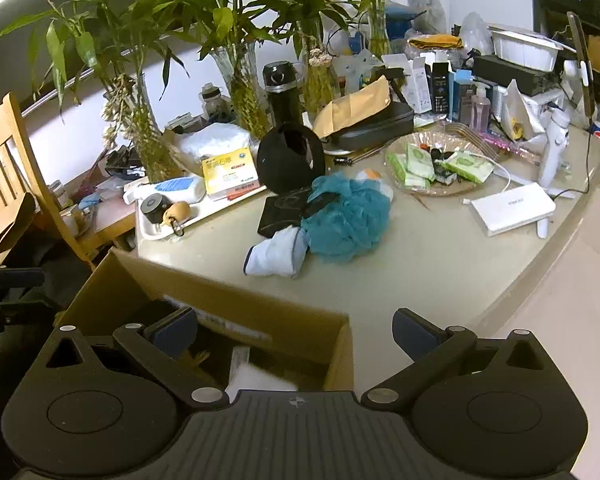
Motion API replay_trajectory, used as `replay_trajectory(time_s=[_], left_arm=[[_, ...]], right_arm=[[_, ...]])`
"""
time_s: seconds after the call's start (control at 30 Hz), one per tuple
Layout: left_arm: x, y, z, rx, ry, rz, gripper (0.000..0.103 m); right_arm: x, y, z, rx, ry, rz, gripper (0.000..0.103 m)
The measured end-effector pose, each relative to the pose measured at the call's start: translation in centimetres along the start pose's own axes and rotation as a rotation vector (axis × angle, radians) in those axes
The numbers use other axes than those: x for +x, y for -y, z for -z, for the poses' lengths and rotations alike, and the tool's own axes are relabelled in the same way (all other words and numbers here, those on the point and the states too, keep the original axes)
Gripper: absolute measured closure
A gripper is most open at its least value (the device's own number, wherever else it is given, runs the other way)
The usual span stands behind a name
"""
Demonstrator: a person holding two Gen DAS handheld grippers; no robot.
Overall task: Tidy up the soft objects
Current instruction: 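Move the right gripper to the teal mesh loofah while the left gripper withdraws from the box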
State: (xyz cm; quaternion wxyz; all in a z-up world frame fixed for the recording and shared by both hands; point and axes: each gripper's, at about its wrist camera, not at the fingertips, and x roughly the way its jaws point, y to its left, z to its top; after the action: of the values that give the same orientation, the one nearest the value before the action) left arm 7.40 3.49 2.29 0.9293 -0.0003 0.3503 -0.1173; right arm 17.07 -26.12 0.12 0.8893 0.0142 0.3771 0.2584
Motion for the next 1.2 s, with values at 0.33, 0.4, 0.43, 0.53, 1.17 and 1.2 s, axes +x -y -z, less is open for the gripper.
replay_trajectory(time_s=[0.33,0.4,0.43,0.53,1.17,1.2], left_arm=[[0.7,-1.0,-1.5,-0.012,0.03,-0.008,0.039],[0.9,-1.2,-1.6,-0.01,0.031,-0.013,0.039],[1.0,-1.3,-1.6,-0.01,0.032,-0.015,0.039],[1.3,-1.8,-1.7,-0.021,0.038,-0.016,0.039],[4.1,-4.2,-2.0,-0.057,0.04,-0.014,0.039],[4.2,-4.2,-2.0,-0.057,0.039,-0.013,0.039]], right_arm=[[2.0,1.3,-3.2,-0.028,0.047,-0.001,0.0],[2.5,1.5,-3.6,-0.028,0.054,-0.005,0.0],[2.8,1.6,-3.6,-0.022,0.058,-0.007,0.0],[3.6,2.1,-3.6,0.004,0.069,-0.028,0.0],[11.5,5.6,-6.1,-0.108,0.066,-0.009,0.0],[11.9,5.8,-6.2,-0.111,0.07,-0.016,0.0]])
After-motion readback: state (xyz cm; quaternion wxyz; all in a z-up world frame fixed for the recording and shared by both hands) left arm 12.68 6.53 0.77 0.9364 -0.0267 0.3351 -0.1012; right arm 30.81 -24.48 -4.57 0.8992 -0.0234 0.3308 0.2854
